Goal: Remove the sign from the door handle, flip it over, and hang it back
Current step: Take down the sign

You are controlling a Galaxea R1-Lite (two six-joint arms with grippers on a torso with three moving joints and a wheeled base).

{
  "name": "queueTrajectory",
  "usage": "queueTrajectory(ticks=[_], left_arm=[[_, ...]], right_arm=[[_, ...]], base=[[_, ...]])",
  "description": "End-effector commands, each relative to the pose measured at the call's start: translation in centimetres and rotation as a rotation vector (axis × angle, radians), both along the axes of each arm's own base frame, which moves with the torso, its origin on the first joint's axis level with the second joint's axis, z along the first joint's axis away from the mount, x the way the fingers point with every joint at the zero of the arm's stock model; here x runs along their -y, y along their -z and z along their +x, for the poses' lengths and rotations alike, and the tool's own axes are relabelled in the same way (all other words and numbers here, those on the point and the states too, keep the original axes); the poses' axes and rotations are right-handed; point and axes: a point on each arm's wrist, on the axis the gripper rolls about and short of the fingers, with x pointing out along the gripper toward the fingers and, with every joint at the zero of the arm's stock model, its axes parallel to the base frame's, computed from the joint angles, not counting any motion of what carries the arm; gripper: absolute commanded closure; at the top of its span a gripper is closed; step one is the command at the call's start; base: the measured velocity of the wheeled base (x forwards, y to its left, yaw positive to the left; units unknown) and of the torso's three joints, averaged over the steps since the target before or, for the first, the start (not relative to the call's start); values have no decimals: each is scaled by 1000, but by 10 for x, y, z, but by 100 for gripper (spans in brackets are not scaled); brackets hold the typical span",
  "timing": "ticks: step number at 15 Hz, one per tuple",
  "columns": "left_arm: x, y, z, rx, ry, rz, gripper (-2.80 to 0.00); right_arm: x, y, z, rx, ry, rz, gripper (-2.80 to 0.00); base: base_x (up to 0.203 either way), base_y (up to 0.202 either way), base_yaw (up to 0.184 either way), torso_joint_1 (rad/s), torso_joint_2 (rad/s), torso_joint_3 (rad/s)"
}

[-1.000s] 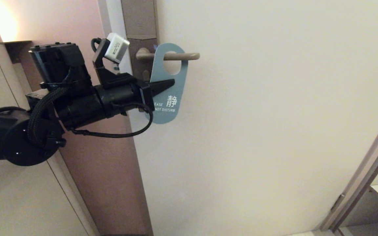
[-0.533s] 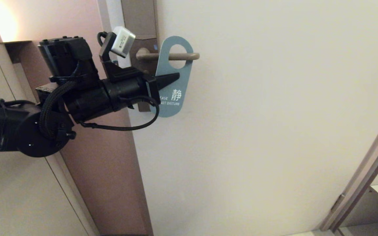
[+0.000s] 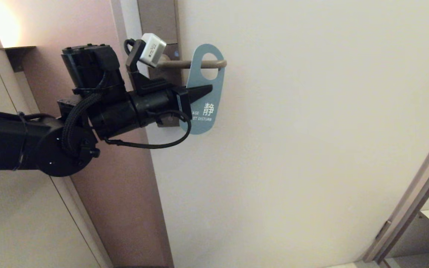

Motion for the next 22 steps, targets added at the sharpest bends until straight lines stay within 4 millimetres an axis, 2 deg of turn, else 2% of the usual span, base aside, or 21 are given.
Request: queueTrajectory(ticks=[1, 9, 16, 22], left_arm=[[2, 4, 4, -6, 4, 2, 0], [8, 11, 15, -17, 5, 7, 0], [13, 8, 25, 0, 3, -5, 0], [19, 7, 20, 3, 24, -7, 0]], right_arm=[[0, 0, 0, 0, 0, -1, 0], [0, 0, 0, 0, -1, -1, 0], [0, 0, 0, 0, -1, -1, 0], [0, 0, 0, 0, -1, -1, 0]], base=[[0, 0, 0, 0, 0, 0], [0, 0, 0, 0, 0, 0], [0, 0, 0, 0, 0, 0], [0, 0, 0, 0, 0, 0]])
